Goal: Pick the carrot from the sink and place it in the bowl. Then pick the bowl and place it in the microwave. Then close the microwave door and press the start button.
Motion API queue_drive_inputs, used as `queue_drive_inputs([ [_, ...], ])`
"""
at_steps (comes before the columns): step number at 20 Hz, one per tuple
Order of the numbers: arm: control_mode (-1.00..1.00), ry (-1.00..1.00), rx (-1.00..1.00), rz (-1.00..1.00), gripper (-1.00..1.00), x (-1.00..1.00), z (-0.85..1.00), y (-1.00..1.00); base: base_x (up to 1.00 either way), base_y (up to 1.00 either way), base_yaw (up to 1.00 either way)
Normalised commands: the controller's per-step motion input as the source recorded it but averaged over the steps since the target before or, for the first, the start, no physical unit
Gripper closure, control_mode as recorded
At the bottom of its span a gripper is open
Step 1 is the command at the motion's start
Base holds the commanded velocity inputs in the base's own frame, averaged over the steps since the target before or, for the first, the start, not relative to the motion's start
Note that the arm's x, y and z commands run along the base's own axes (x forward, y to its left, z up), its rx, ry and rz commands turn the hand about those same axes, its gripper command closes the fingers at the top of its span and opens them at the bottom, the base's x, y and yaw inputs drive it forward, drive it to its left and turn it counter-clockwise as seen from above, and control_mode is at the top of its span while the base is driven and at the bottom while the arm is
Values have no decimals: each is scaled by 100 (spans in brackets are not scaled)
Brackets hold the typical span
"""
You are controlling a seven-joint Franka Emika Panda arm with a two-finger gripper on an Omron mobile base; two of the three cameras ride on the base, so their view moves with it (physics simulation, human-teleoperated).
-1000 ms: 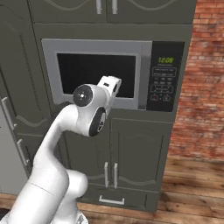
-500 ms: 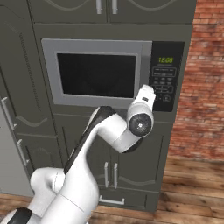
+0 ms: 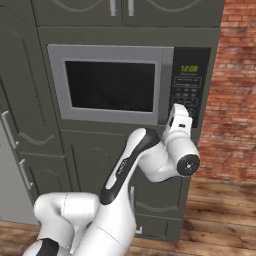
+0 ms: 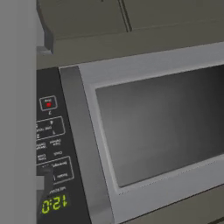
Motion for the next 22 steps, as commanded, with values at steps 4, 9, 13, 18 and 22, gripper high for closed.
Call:
queue_drive_inputs([
  [4, -100, 0, 0, 0, -100, 42, 0, -12, 0, 0, 0],
  [9, -100, 0, 0, 0, 100, 32, 0, -34, 0, 0, 0],
  [13, -100, 0, 0, 0, 100, 20, -5, -30, 0, 0, 0],
  [18, -100, -2, -1, 0, 100, 34, -11, -13, 0, 0, 0],
  [22, -100, -2, -6, -2, 100, 43, -24, 0, 0, 0, 0],
])
